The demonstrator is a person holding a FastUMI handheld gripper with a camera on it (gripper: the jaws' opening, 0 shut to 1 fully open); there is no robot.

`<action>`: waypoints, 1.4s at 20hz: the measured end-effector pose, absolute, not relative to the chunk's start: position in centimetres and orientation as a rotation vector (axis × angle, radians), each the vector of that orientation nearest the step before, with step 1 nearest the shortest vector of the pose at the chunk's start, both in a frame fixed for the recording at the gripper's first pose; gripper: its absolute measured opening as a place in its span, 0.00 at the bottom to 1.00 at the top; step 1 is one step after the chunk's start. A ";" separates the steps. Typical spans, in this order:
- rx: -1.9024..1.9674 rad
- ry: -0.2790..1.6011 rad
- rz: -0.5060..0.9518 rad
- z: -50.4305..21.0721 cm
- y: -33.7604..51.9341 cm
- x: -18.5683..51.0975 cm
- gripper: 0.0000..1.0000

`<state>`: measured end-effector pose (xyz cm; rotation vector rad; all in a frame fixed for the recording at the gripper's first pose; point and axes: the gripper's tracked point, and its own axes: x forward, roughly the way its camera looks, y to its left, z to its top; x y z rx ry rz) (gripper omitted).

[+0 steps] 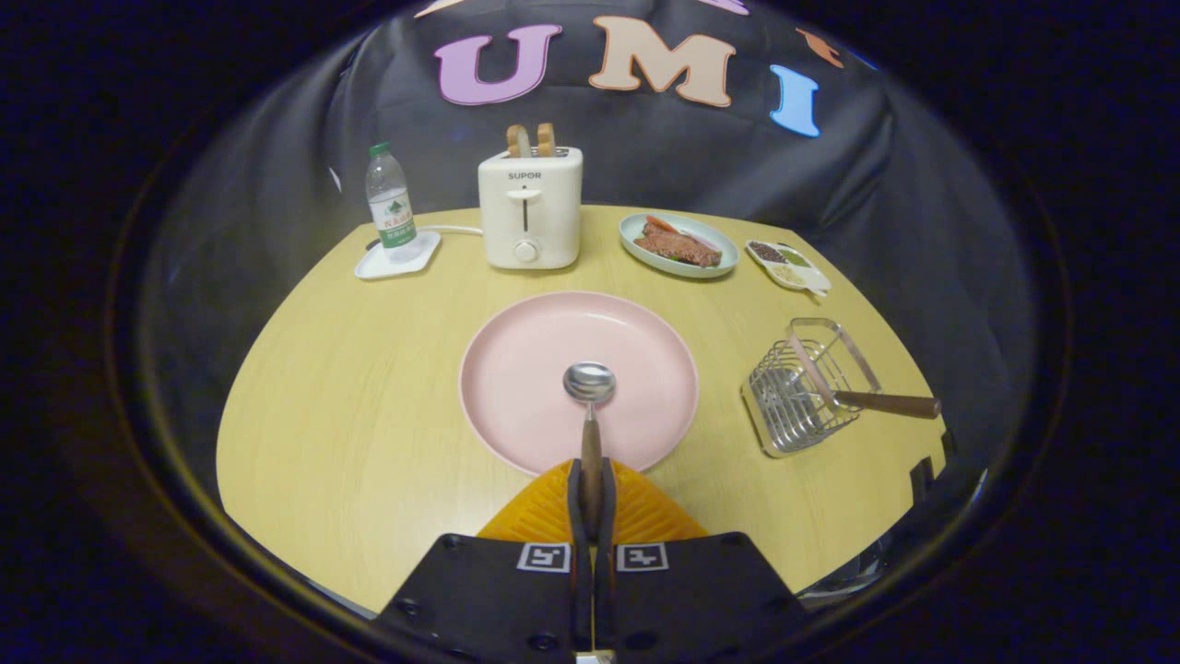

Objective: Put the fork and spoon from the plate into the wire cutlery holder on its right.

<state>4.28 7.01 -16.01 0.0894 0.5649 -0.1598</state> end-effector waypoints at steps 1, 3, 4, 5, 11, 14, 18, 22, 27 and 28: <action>0.091 0.557 -0.170 -15.4 6.5 4.2 0.04; 0.097 0.553 -0.198 -14.0 5.5 4.0 0.04; 0.100 0.554 -0.209 -13.3 5.0 3.9 0.04; 0.100 0.561 -0.224 -12.4 4.5 3.7 0.04; 0.156 0.656 -0.342 -7.0 1.0 0.9 0.04; 0.202 0.716 -0.408 -4.5 -2.2 -0.5 0.04; 0.274 0.779 -0.480 -3.0 -6.2 -0.9 0.04; 0.345 0.881 -0.501 -5.3 -8.7 0.0 0.04; 0.400 1.011 -0.515 -9.1 -10.3 1.0 0.04; 0.406 1.028 -0.516 -9.7 -10.5 1.3 0.06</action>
